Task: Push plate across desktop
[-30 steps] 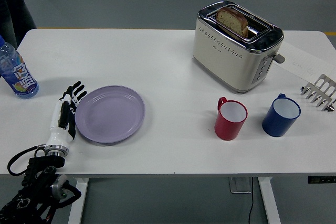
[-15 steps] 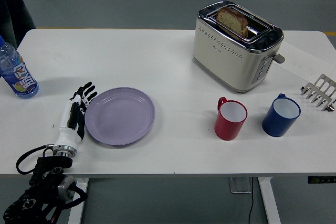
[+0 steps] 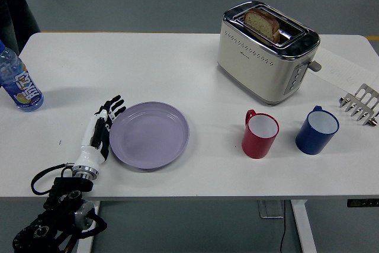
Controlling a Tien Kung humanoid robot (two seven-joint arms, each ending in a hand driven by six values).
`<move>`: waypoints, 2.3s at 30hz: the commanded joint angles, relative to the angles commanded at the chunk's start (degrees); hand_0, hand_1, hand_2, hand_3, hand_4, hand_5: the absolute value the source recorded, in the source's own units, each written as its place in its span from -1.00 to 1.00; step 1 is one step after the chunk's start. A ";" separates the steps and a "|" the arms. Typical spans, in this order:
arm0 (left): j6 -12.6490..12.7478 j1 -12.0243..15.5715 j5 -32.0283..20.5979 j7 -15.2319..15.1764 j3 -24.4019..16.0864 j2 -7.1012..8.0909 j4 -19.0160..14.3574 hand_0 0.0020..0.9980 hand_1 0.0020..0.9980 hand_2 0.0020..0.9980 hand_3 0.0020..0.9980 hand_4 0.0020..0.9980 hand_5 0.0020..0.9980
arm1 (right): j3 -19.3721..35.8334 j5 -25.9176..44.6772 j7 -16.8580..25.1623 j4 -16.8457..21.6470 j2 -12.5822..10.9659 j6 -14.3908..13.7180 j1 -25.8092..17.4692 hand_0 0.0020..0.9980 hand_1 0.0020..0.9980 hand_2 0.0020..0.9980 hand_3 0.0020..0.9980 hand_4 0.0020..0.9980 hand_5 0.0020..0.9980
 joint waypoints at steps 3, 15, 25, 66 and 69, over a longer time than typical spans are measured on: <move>-0.03 -0.14 -0.44 0.03 1.54 0.00 -0.19 0.69 0.70 0.75 0.68 0.02 1.00 | 0.02 -0.02 -0.04 0.01 -0.02 -0.02 -0.12 0.29 0.23 0.35 0.15 -0.35 -0.49; 0.03 -0.89 -1.56 0.05 5.11 0.00 -0.18 0.69 0.70 0.75 0.68 0.02 1.00 | -0.24 0.33 0.19 -0.10 -0.08 0.08 0.12 0.29 0.23 0.35 0.15 -0.35 -0.50; 0.11 -1.24 -2.79 -0.06 7.42 0.00 -0.87 0.68 0.69 0.74 0.68 0.02 1.00 | -0.22 0.27 0.24 -0.14 -0.14 0.13 0.20 0.29 0.23 0.35 0.15 -0.35 -0.50; 0.74 -3.32 -5.24 -0.36 10.55 0.00 -2.84 0.68 0.69 0.73 0.67 0.03 1.00 | -0.38 0.49 0.33 -0.16 -0.28 0.16 0.35 0.29 0.23 0.35 0.15 -0.35 -0.50; 1.14 -3.58 -4.29 -0.23 8.47 0.00 -3.08 0.68 0.69 0.73 0.67 0.03 1.00 | -0.46 0.69 0.39 -0.17 -0.33 0.13 0.37 0.29 0.23 0.35 0.15 -0.35 -0.50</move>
